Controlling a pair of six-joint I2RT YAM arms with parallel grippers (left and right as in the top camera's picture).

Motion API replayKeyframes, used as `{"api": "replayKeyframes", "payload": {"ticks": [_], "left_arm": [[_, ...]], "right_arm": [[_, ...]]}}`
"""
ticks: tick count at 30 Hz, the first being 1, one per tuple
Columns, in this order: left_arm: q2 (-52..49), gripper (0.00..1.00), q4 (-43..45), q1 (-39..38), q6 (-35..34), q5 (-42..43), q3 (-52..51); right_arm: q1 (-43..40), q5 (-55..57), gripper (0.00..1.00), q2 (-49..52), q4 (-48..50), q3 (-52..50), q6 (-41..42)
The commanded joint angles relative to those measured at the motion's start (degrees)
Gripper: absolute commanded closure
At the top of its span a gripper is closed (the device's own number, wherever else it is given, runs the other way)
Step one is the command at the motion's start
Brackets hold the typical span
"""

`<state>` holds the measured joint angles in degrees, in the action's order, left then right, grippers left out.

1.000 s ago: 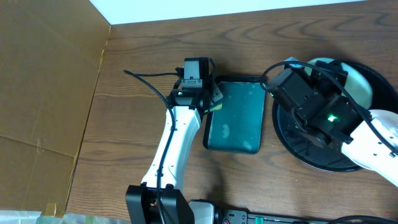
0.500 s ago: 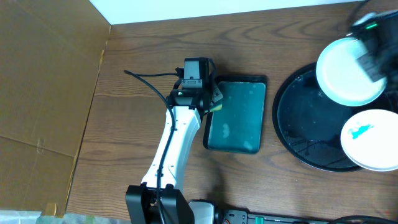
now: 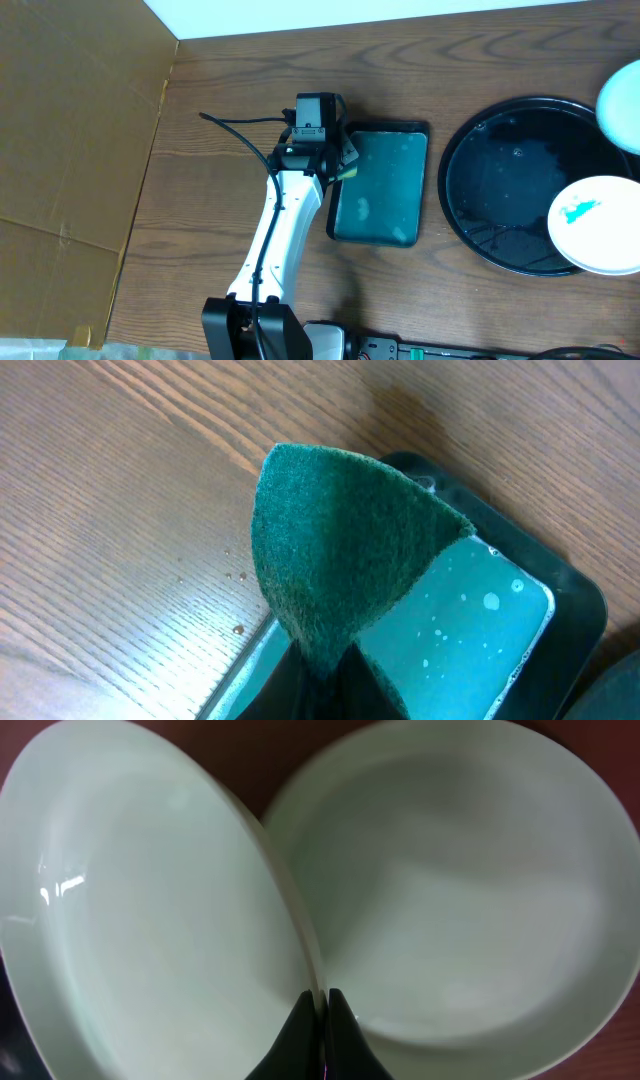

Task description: Clean dirty plates on tray and stack at the side

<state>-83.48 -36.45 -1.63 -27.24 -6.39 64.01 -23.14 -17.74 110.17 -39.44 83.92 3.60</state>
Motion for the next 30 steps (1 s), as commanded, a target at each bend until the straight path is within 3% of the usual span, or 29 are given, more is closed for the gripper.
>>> {"api": "replayKeyframes", "payload": {"ticks": [1, 10, 11, 13, 19, 25, 30], "left_arm": [[-0.11, 0.92, -0.20, 0.22, -0.92, -0.68, 0.07], [-0.11, 0.93, -0.15, 0.22, -0.96, -0.68, 0.07], [-0.11, 0.93, 0.02, 0.22, -0.96, -0.68, 0.07], [-0.11, 0.93, 0.46, 0.22, -0.96, -0.68, 0.07], [-0.11, 0.93, 0.66, 0.22, -0.96, -0.66, 0.07], [-0.11, 0.93, 0.70, 0.22, -0.96, -0.68, 0.07], [-0.11, 0.93, 0.42, 0.22, -0.94, -0.66, 0.07]], "right_arm": [[-5.84, -12.70, 0.99, 2.01, 1.62, -0.26, 6.78], [-14.34, -7.21, 0.98, 3.85, 2.40, -0.28, 12.83], [-14.43, -6.75, 0.95, 3.85, 2.47, -0.28, 13.07], [-14.36, -5.79, 0.76, 3.85, 2.49, -0.28, 13.09], [-13.86, -5.86, 0.69, 3.85, 2.10, -0.31, 13.05], [-10.69, -17.97, 0.55, 3.67, -2.36, -0.31, 8.31], [-8.92, -20.63, 0.52, 0.55, -7.48, -0.28, 8.26]]}}
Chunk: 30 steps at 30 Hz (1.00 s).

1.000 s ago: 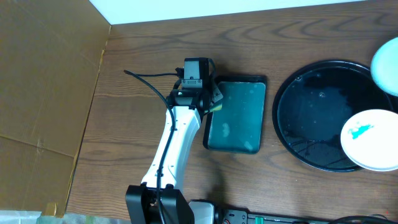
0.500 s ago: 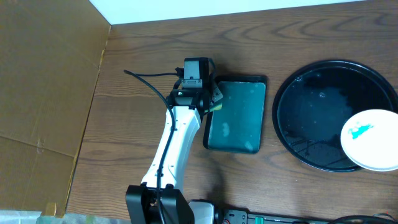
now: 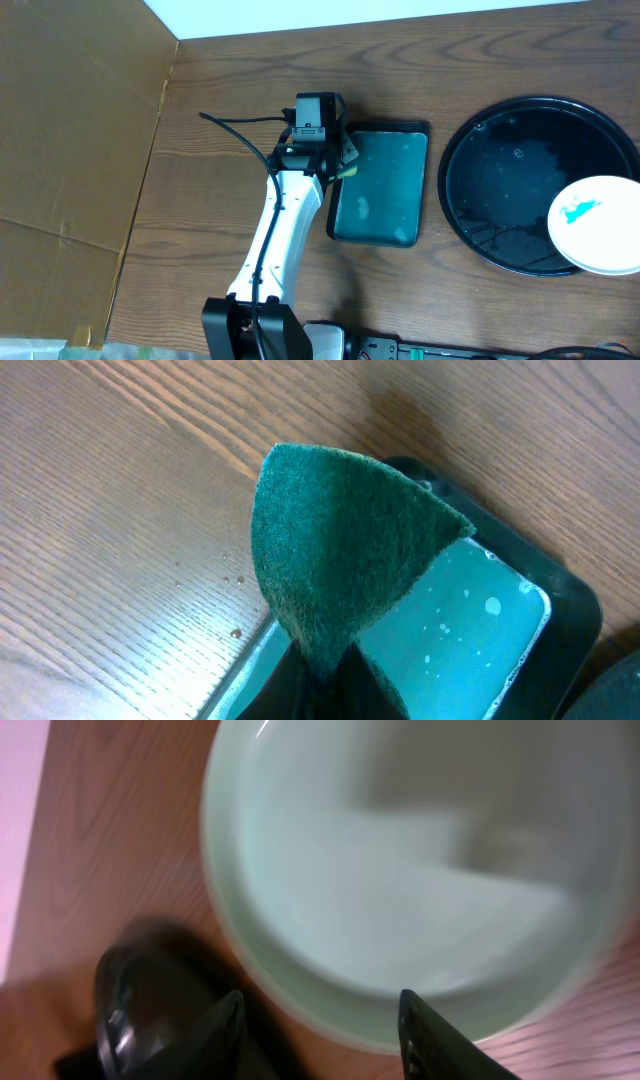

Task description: Clean dirty plates on tray and stack at the side

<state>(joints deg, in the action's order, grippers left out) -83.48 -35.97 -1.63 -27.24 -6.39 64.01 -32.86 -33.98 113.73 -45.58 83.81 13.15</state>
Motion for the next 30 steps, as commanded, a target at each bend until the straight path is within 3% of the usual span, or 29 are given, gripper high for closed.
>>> {"api": "replayKeyframes", "payload": {"ticks": [1, 3, 8, 11, 16, 18, 22, 25, 30], "left_arm": [[-0.11, 0.93, -0.04, 0.22, -0.94, -0.66, 0.07], [-0.11, 0.92, 0.11, 0.22, -0.96, -0.66, 0.07], [-0.11, 0.92, 0.85, 0.22, -0.96, -0.66, 0.07], [-0.11, 0.93, 1.57, 0.22, -0.96, -0.68, 0.07], [-0.11, 0.93, 2.64, 0.22, -0.98, -0.66, 0.07], [-0.11, 0.92, 2.62, 0.22, -0.98, -0.66, 0.07], [-0.11, 0.93, 2.64, 0.22, -1.44, -0.63, 0.07], [-0.11, 0.93, 2.67, 0.22, -1.60, -0.63, 0.07], [-0.11, 0.93, 2.71, 0.22, -1.62, -0.63, 0.07]], "right_arm": [[1.46, -3.72, 0.52, -4.50, -3.39, -0.20, -2.05], [3.08, -0.59, 0.52, -7.54, -8.17, -0.20, -3.82], [9.40, 19.34, 0.56, -15.96, -22.53, -0.28, -1.97], [13.14, 22.73, 0.55, -20.59, -25.86, -1.57, 0.42], [18.78, 26.84, 0.49, -29.81, -25.94, -8.92, 8.37], [20.83, 26.91, 0.39, -32.83, -24.09, -13.42, 10.03], [23.61, 28.35, 0.30, -34.67, -20.02, -21.81, 13.00], [24.76, 32.13, 0.31, -34.67, -18.62, -26.34, 17.11], [25.22, 32.37, 0.30, -34.67, -17.00, -29.46, 16.59]]}}
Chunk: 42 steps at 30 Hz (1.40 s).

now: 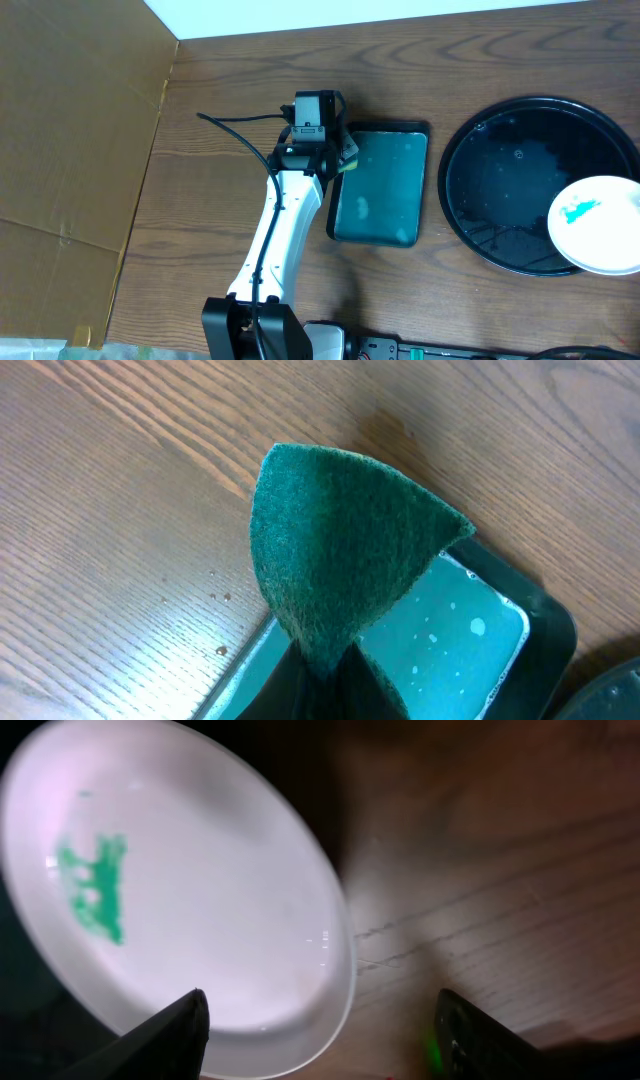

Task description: Clean dirty plates on tray and stack at the side

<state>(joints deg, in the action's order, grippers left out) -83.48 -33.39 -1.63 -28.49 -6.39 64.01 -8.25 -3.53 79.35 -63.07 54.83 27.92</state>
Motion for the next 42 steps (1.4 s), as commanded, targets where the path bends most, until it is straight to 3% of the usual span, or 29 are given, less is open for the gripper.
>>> {"api": "replayKeyframes", "payload": {"ticks": [1, 7, 21, 24, 26, 29, 31, 38, 42], "left_arm": [[-0.11, 0.93, 0.24, 0.22, -0.37, -0.63, 0.07], [-0.11, 0.93, 0.28, 0.22, -0.37, -0.63, 0.07], [-0.11, 0.93, 0.33, 0.22, -0.37, -0.63, 0.07], [-0.11, 0.93, 0.31, 0.22, -0.37, -0.66, 0.07], [-0.11, 0.93, 0.31, 0.22, -0.35, -0.66, 0.07], [-0.11, 0.93, 0.26, 0.22, -0.35, -0.63, 0.07], [-0.11, 0.93, 0.28, 0.22, -0.35, -0.66, 0.07], [-0.11, 0.93, 0.28, 0.22, -0.35, -0.63, 0.07], [-0.11, 0.93, 0.31, 0.22, -0.37, -0.59, 0.07]], "right_arm": [[0.66, 1.31, 0.30, -0.28, 0.42, -0.59, 0.96], [1.73, -1.90, 0.30, -0.28, 1.18, -1.86, -2.43], [4.37, -0.20, 0.30, -0.28, 6.75, -9.55, 4.85], [4.61, -1.05, 0.35, -0.28, 9.38, -11.54, 4.87], [4.61, -2.43, 0.46, -0.28, 11.15, -12.81, 4.87], [4.61, -2.75, 0.75, -0.28, 12.68, -13.35, 5.49], [4.61, -3.02, 0.99, -0.28, 13.38, -13.07, 5.49], [4.61, -3.89, 0.99, -0.28, 13.75, -8.81, 4.92], [4.76, -10.25, 0.99, -0.28, 18.62, -7.85, 0.39]]}}
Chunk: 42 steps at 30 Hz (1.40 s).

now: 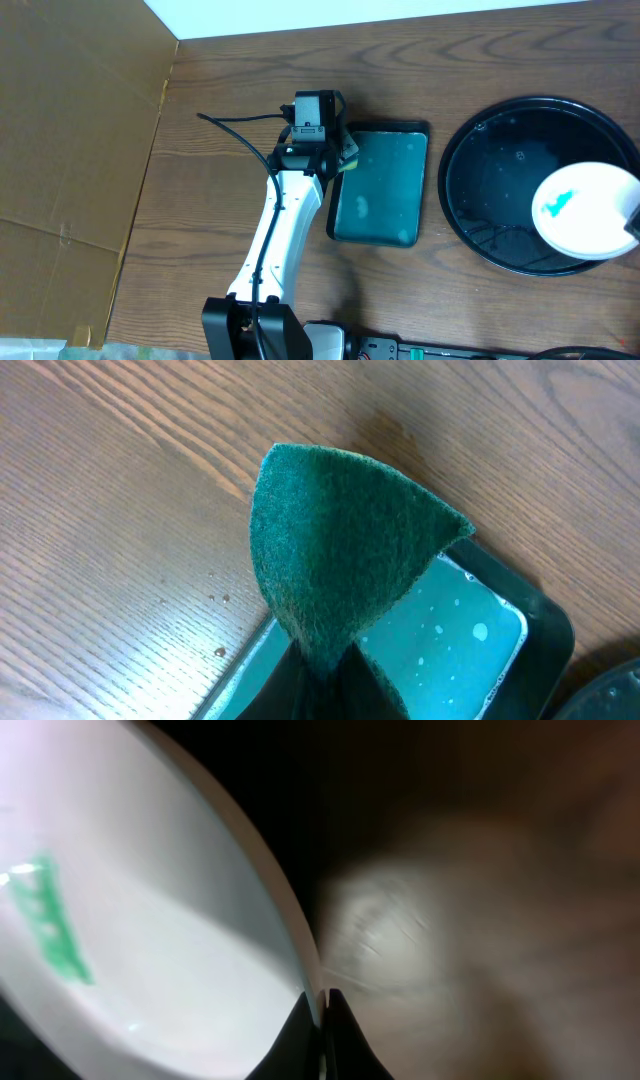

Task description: Clean dirty plates on tray and stack at the side

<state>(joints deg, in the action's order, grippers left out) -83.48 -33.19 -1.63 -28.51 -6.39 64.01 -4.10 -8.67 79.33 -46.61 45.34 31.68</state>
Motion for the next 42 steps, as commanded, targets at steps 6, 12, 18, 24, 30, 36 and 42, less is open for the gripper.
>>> {"api": "replayKeyframes", "payload": {"ticks": [6, 12, 18, 24, 30, 36, 42], "left_arm": [[-0.11, 0.93, 0.35, 0.22, -0.37, 1.31, 0.07], [-0.11, 0.93, 0.28, 0.22, -0.57, 1.53, 0.07], [-0.15, 0.93, 0.31, 0.20, -0.55, 3.02, 0.07], [-2.16, 0.93, -0.07, 0.15, -0.52, 7.04, 0.04], [-4.63, 0.93, 0.02, -0.66, -0.52, 7.74, 0.04], [-5.05, 0.93, -0.15, -2.36, -0.50, 7.72, 0.04], [-5.27, 0.93, -0.63, -2.47, -0.52, 7.72, 0.04]], "right_arm": [[4.00, -4.76, 0.99, 1.16, 11.37, 1.64, -5.03], [9.20, -7.37, 0.99, 7.54, 18.51, 1.64, -8.70], [11.28, -10.49, 0.99, 16.02, 24.90, 1.73, -11.37], [10.99, -10.97, 0.93, 19.56, 27.02, 1.92, -11.41], [10.88, -10.05, 0.41, 19.76, 28.79, 1.92, -11.32], [10.88, -4.66, 0.49, 19.80, 29.92, 1.92, -10.51], [10.95, -4.66, 0.81, 19.87, 29.90, 1.90, -10.75]]}}
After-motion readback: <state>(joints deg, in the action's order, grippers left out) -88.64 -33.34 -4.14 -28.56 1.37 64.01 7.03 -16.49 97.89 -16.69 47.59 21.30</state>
